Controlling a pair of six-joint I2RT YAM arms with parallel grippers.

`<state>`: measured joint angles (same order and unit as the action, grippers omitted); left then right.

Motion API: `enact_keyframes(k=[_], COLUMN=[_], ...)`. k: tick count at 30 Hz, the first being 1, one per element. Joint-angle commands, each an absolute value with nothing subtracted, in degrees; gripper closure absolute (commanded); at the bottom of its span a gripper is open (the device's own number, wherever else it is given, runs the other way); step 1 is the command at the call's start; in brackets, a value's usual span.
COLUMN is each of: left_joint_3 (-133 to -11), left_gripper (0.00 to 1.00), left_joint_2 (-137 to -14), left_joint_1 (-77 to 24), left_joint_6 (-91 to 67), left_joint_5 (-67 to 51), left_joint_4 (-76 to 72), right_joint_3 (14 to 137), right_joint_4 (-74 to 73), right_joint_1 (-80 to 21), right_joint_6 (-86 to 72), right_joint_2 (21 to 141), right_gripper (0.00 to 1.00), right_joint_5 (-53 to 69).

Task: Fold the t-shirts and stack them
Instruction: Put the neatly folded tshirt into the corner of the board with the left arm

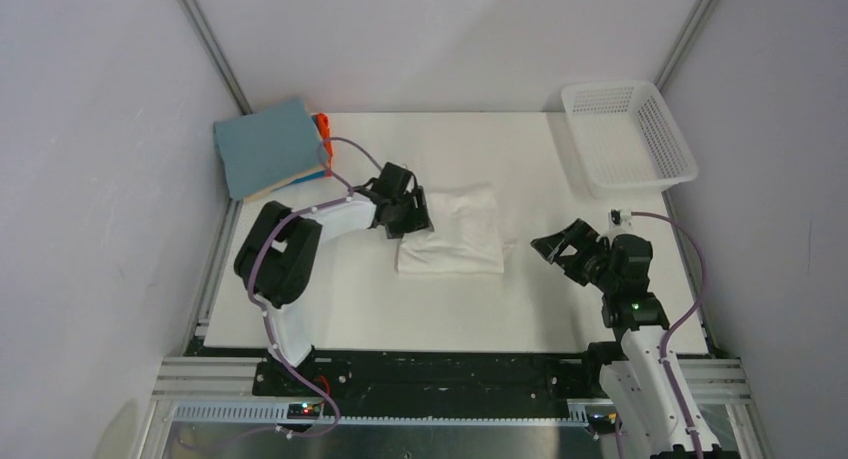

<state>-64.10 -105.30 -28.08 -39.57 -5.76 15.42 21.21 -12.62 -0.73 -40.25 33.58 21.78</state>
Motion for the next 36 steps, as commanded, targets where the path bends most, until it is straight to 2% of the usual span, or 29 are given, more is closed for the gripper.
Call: enact_keyframes(k=[1, 2, 3, 4, 6, 7, 8, 10, 17, 24, 27, 32, 36], left_joint_3=[-67.8, -68.5, -70.1, -71.0, -74.0, -76.2, -77.3, -80.0, -83.0, -81.8, -80.7, -81.1, -86.0], left_gripper=[0.41, 0.45, 0.54, 0.58, 0.74, 0.77, 0.88, 0.98, 1.0, 1.0, 1.0, 1.0, 1.0], left_joint_2=[-110.9, -111.5, -112.6, -113.9, -116.1, -116.8, -118.5, -120.4, -115.6, -110.8, -108.1, -105.5, -108.1], left_joint_1=[-32.9, -33.4, -34.5, -35.0, -36.6, -37.6, -38.1, -39.2, -39.7, -39.1, -38.6, -36.8, -33.5], left_joint_6=[-41.8, -42.2, -42.6, -42.8, -43.4, -43.4, -43.2, -42.1, -37.6, -35.5, -33.6, -24.9, -14.7], left_joint_5=[-1.1, 0.7, 3.4, 6.0, 10.5, 11.9, 14.2, 15.4, 22.0, 21.3, 26.0, 36.9, 38.5], left_joint_4=[20.2, 21.0, 22.9, 23.9, 27.7, 30.2, 31.5, 33.6, 35.7, 35.7, 35.8, 35.5, 35.2], right_joint_3=[21.4, 21.4, 21.4, 21.4, 21.4, 21.3, 21.3, 21.1, 21.0, 25.5, 25.7, 25.7, 25.7], right_joint_4=[-12.5, -12.6, -12.6, -12.7, -12.8, -12.8, -12.8, -12.6, -11.2, -11.1, -11.4, -12.9, -12.9], right_joint_1=[-0.5, 0.3, 0.7, 1.1, 1.3, 1.4, 1.4, 1.4, 0.5, -10.2, -10.8, -10.9, -10.9], right_joint_6=[-38.8, -38.6, -38.5, -38.3, -37.8, -37.8, -37.5, -37.2, -34.6, -33.9, -34.3, -33.6, -33.4], right_joint_2=[35.2, 35.4, 35.7, 35.8, 36.1, 36.2, 36.2, 36.1, 38.3, 46.4, 46.5, 45.4, 45.4], right_gripper=[0.01, 0.01, 0.01, 0.01, 0.01, 0.01, 0.0, 0.01, 0.01, 0.01, 0.01, 0.01, 0.01], right_joint_5=[24.5, 24.7, 24.6, 24.6, 24.5, 24.3, 24.2, 23.6, 21.2, 11.4, 10.3, 8.1, 7.9])
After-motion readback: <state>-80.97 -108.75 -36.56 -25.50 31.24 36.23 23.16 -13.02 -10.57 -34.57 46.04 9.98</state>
